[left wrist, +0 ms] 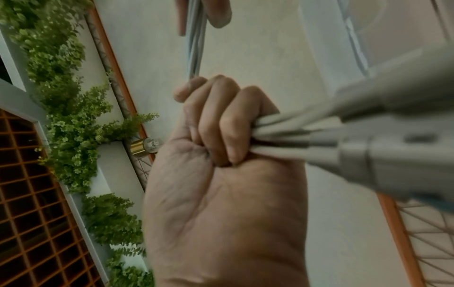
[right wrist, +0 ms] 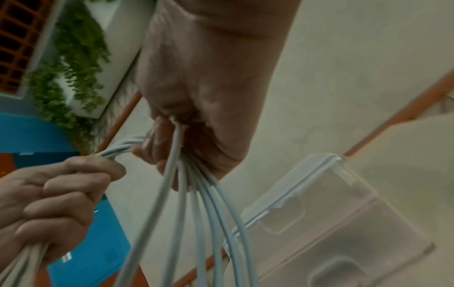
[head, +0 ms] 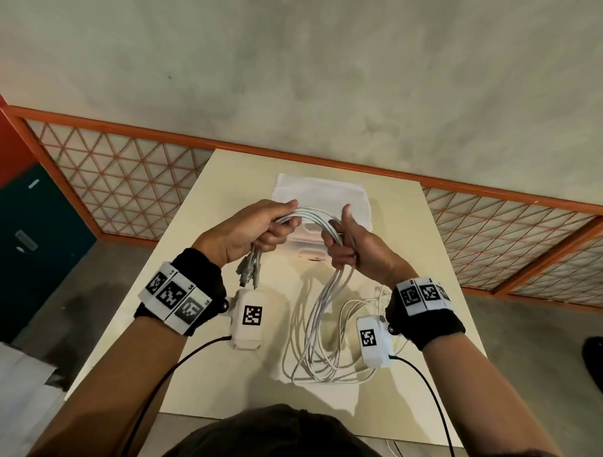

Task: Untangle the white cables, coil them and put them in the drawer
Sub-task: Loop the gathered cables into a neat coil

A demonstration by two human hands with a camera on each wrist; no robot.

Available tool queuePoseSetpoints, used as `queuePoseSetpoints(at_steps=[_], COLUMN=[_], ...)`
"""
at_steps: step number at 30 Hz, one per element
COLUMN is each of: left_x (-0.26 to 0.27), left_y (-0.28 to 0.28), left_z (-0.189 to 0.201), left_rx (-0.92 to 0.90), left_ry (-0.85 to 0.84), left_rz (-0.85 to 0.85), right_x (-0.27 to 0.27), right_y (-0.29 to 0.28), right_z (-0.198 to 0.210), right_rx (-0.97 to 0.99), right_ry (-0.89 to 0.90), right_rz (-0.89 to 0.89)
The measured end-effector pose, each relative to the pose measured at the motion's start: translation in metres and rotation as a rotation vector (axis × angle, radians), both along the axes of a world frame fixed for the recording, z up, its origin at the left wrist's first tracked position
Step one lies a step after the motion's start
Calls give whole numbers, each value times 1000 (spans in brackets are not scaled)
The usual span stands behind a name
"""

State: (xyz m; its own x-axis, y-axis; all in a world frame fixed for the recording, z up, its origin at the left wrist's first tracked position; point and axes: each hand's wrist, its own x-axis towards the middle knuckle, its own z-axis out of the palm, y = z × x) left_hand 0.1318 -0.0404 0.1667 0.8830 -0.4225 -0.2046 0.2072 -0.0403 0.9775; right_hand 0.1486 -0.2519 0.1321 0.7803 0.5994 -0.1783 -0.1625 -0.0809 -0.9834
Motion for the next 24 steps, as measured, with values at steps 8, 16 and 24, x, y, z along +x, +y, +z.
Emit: queuePoseSetpoints(at_steps=[8,16,24], left_x=[3,-2,-15], left_y=[-5,-9,-24], left_z=[7,-5,-27], left_rx=[-217,-318,-240], left_ry=[-2,-5,-148], left_rz=[58,99,76], right_x=[-8,0,9], right_y=[0,4,9], right_z=[-6,16,40], right_rx=[50,266,333], right_ry=[-52,67,62], right_rz=[-23,-272,-461])
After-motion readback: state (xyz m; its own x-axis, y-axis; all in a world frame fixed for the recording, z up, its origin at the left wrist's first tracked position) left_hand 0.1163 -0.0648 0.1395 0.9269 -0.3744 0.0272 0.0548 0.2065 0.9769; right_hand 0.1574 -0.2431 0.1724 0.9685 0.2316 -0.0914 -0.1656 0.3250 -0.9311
